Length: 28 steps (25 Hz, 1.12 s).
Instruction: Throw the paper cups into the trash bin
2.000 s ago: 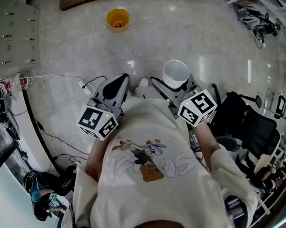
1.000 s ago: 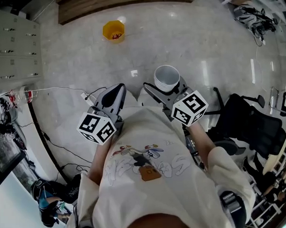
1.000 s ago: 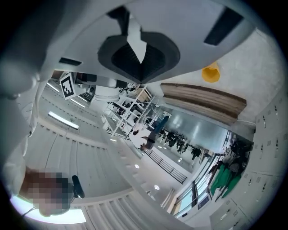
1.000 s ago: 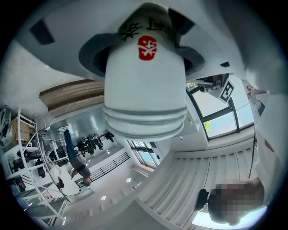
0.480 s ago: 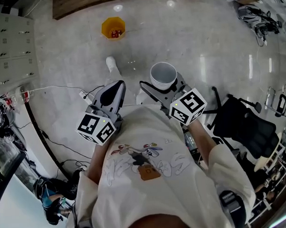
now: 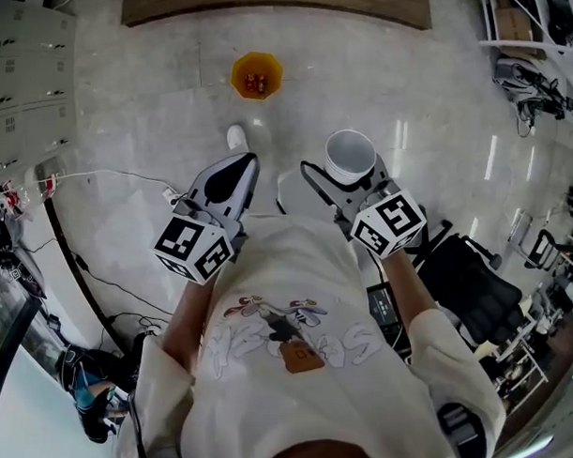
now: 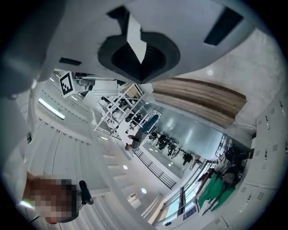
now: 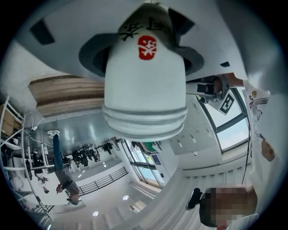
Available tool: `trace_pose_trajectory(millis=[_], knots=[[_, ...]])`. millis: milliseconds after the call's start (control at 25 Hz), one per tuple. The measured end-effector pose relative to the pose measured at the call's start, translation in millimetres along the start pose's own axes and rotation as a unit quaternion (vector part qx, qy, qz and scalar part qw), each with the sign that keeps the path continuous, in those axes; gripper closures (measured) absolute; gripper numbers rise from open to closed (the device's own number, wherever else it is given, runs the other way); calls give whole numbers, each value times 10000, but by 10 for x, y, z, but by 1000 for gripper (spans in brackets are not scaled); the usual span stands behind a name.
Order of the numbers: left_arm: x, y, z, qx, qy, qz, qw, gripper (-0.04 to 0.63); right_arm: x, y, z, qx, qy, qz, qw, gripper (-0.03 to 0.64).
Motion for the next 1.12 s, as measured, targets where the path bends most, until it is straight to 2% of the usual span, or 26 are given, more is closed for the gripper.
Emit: trace_pose_trajectory(millis=[200, 440, 640, 1120], knots=[[-452, 317, -119, 173, 93, -204, 9996, 589, -401, -466, -121, 12, 304, -137, 9994, 288], [-998, 751, -14, 69, -4, -892, 9960, 589, -976, -1045, 1, 488, 707, -369, 9956, 288], [-1332, 1270, 338, 276, 75, -1315, 9909, 589, -1567, -1414, 347, 659, 989, -620, 9910, 290], [-2071, 2532, 1384, 526, 153, -1895, 9804, 589, -2967, -2185, 1437, 537, 1470, -895, 9836, 293]])
Point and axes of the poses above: the fingertips, and each gripper's own axes: x backward along the fingers, y to its left, z out of its underside, the point moved 10 cm from there along x, backward along the fingers, and after that the axes turned 5 degrees about z, right-handed, at the moved point
